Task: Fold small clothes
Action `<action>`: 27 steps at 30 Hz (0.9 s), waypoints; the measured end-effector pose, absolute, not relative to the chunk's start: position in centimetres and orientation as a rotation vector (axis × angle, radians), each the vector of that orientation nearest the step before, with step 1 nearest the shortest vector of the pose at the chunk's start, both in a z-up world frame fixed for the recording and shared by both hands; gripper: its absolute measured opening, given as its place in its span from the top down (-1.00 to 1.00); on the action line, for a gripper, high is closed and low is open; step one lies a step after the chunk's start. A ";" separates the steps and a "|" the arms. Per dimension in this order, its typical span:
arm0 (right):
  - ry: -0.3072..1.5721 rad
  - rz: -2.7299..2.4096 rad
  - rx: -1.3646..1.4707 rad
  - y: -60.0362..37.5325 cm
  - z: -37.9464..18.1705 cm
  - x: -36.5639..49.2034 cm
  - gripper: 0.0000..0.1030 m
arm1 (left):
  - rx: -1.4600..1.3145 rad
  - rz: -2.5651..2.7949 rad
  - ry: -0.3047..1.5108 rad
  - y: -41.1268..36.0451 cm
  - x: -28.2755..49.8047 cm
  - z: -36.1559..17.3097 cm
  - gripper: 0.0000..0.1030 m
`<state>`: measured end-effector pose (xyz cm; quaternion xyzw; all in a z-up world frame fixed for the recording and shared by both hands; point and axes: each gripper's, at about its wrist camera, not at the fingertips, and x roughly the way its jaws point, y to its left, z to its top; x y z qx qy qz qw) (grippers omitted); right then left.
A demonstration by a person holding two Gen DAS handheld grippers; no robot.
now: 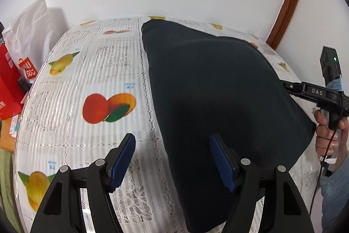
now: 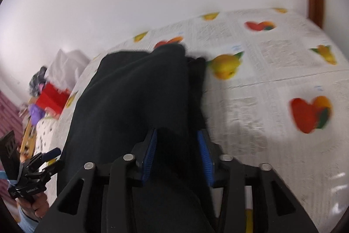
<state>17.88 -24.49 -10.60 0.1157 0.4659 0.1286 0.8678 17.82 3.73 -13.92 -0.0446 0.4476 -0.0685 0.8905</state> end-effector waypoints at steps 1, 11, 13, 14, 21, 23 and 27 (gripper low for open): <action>0.969 0.284 0.208 -24.2 -10.4 18.1 0.89 | -0.092 -0.136 0.935 3.7 17.9 -14.1 -0.34; 0.855 0.116 0.213 -26.1 -8.8 15.9 0.87 | -0.070 -0.138 0.925 3.2 16.5 -13.7 -0.36; 0.824 0.078 0.206 -26.4 -7.9 14.4 0.85 | -0.075 -0.156 0.922 3.4 15.6 -13.6 -0.36; 0.816 0.076 0.200 -26.4 -7.6 13.6 0.85 | -0.076 -0.169 0.922 3.6 14.9 -13.6 -0.36; 0.784 0.132 0.049 -24.8 -7.0 7.2 -0.03 | -0.048 -0.278 0.923 3.2 10.7 -14.1 -0.36; 0.788 0.118 0.008 -24.4 -7.7 5.6 -0.03 | -0.009 -0.286 0.937 2.5 9.9 -14.9 -0.36; 0.801 0.053 0.006 -24.7 -8.8 4.0 -0.03 | 0.038 -0.250 0.964 1.2 9.8 -16.3 -0.33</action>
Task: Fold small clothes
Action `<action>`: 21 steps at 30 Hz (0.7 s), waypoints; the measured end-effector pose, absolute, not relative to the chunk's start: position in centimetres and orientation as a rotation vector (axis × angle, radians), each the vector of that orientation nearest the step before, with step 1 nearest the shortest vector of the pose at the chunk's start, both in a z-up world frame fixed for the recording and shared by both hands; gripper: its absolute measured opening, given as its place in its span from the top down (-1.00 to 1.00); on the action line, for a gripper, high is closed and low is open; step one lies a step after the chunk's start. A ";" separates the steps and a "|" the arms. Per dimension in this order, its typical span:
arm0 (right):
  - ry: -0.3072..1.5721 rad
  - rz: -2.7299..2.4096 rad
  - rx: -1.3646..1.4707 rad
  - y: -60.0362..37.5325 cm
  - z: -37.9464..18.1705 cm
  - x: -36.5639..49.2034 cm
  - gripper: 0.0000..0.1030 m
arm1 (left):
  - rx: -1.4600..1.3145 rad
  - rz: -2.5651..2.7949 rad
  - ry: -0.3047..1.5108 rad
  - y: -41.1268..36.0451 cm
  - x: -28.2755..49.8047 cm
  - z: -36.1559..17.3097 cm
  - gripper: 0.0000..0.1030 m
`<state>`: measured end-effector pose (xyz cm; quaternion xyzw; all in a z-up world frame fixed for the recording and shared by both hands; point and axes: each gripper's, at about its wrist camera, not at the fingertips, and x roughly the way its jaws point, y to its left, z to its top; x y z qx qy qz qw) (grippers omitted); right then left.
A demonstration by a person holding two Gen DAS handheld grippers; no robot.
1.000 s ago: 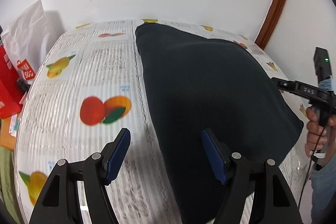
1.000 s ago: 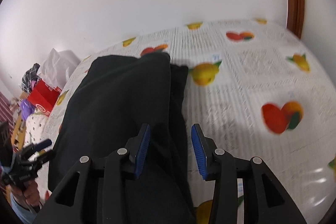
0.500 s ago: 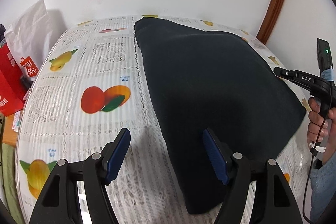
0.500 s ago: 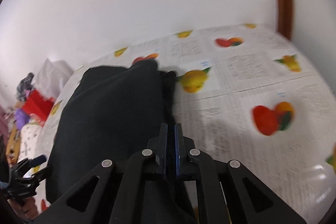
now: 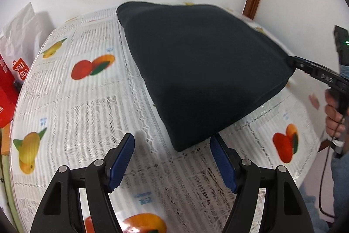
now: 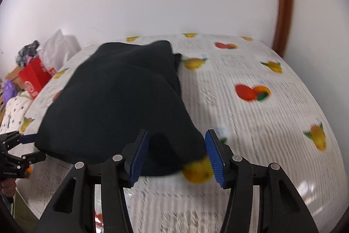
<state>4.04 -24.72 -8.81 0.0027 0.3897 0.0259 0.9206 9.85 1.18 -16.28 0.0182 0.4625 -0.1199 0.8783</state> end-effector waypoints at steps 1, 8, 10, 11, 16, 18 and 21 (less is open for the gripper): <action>0.818 0.044 0.022 -25.0 -9.1 3.7 -0.03 | 0.042 -0.238 0.966 1.0 10.0 -16.5 -0.33; 0.915 0.032 0.029 -24.9 -11.7 2.3 -0.03 | 0.060 -0.213 0.949 0.7 10.9 -16.7 -0.32; 0.926 0.028 0.018 -24.2 -12.5 2.8 -0.03 | 0.052 -0.220 0.945 0.5 11.4 -16.6 -0.30; 0.921 0.027 0.022 -24.1 -12.7 3.0 -0.03 | 0.045 -0.224 0.944 0.4 11.8 -16.4 -0.26; 0.903 0.033 0.037 -23.0 -12.9 4.6 0.20 | 0.018 -0.225 0.942 0.5 13.6 -16.4 -0.17; 0.905 0.032 0.046 -22.8 -12.8 5.3 0.22 | 0.010 -0.217 0.939 0.6 14.5 -16.4 -0.16; 0.905 0.038 0.047 -22.4 -12.8 6.7 0.22 | 0.005 -0.179 0.934 0.8 16.1 -16.5 -0.14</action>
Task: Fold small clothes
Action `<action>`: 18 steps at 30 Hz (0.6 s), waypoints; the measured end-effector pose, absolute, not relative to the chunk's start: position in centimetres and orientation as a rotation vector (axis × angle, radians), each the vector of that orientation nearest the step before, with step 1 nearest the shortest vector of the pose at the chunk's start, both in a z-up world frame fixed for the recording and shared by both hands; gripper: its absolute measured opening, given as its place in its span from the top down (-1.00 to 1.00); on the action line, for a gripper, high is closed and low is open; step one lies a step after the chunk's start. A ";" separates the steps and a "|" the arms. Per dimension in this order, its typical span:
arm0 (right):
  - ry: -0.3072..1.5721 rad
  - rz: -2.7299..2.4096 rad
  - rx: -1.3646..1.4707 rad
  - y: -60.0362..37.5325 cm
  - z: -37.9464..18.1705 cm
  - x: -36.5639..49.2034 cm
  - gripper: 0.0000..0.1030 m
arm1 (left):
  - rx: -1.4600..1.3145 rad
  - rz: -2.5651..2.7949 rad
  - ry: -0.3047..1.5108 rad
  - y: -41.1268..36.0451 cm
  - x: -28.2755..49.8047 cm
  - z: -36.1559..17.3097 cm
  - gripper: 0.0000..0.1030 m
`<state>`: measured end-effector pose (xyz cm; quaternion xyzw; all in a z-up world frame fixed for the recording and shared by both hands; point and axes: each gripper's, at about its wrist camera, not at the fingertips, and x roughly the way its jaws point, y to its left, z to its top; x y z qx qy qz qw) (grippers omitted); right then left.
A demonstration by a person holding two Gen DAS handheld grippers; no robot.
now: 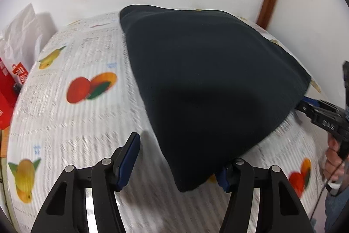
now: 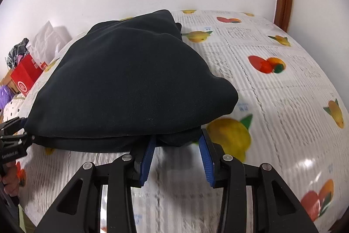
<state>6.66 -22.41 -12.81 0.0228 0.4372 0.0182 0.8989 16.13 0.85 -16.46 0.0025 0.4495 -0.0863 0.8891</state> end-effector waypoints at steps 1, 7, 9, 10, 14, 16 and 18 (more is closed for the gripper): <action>0.904 0.043 0.050 -22.3 -12.8 7.1 0.22 | -0.006 -0.167 0.939 1.2 16.8 -16.5 -0.14; 0.902 0.059 0.057 -21.3 -12.8 9.2 0.22 | -0.055 -0.094 0.941 2.6 19.5 -16.5 -0.14; 0.907 0.068 0.040 -21.1 -12.6 9.4 0.22 | -0.066 -0.084 0.952 2.9 19.8 -16.4 -0.14; 0.902 0.065 0.028 -21.1 -12.2 9.1 0.22 | -0.064 -0.088 0.959 2.9 19.7 -16.4 -0.14; 0.837 0.058 0.028 -22.8 -9.9 7.3 0.22 | -0.049 -0.146 0.944 3.6 17.1 -15.7 -0.14; 0.795 0.032 0.062 -24.2 -8.4 6.8 0.20 | -0.072 -0.169 0.925 3.9 15.8 -15.0 -0.14; 0.771 0.029 0.098 -24.9 -7.5 7.0 0.20 | -0.108 -0.179 0.906 4.4 15.5 -14.2 -0.14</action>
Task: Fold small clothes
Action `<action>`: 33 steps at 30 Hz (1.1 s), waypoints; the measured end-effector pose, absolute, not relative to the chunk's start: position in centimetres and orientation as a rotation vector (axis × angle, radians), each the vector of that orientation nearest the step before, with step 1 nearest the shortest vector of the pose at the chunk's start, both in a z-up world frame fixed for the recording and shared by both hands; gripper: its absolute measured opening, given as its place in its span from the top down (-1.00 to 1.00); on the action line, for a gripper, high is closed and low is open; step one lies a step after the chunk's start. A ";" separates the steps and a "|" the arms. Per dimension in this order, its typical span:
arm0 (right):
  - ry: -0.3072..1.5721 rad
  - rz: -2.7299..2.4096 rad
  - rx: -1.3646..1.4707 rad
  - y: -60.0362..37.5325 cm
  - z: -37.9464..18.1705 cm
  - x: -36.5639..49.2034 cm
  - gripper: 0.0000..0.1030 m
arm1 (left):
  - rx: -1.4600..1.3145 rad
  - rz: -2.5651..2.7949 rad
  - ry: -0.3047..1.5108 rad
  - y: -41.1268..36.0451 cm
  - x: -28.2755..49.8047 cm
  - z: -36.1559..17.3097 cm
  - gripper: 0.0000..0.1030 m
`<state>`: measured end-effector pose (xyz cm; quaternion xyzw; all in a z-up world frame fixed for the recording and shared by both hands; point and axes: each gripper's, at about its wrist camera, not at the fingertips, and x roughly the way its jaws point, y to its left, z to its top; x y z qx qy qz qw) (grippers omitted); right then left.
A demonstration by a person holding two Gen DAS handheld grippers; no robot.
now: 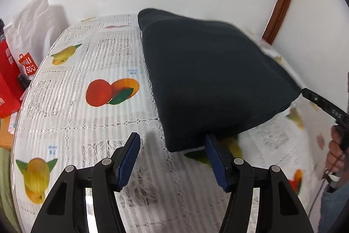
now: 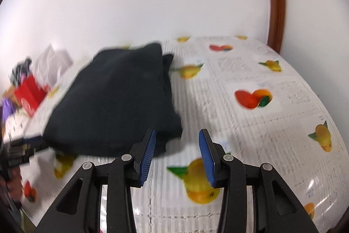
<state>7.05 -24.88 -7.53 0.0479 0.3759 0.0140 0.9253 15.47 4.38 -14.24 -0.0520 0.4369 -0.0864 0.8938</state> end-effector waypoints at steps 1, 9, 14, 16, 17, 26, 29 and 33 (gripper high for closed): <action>0.767 0.033 0.115 -25.0 -7.2 7.6 0.20 | -0.120 -0.176 0.899 4.5 15.4 -13.8 -0.14; 0.829 0.003 0.088 -23.4 -9.4 11.0 0.20 | -0.059 -0.098 0.870 2.9 17.7 -12.5 -0.16; 0.827 -0.002 0.112 -24.3 -9.3 10.9 0.18 | -0.029 -0.067 0.890 2.9 18.4 -13.4 -0.17; 0.826 -0.002 0.099 -24.3 -9.2 10.8 0.18 | -0.035 -0.064 0.891 2.9 18.3 -13.6 -0.18; 0.826 -0.005 0.090 -24.2 -9.1 10.8 0.18 | -0.037 -0.062 0.892 2.9 18.2 -13.6 -0.18; 0.851 -0.029 0.063 -23.8 -9.0 10.5 0.17 | -0.045 -0.055 0.908 3.1 17.4 -13.6 -0.18; 0.860 -0.038 0.061 -23.7 -8.9 10.3 0.17 | -0.063 -0.057 0.913 3.4 17.0 -13.8 -0.19; 0.867 -0.051 0.042 -23.3 -8.7 10.1 0.13 | -0.084 -0.064 0.924 3.9 16.5 -14.1 -0.20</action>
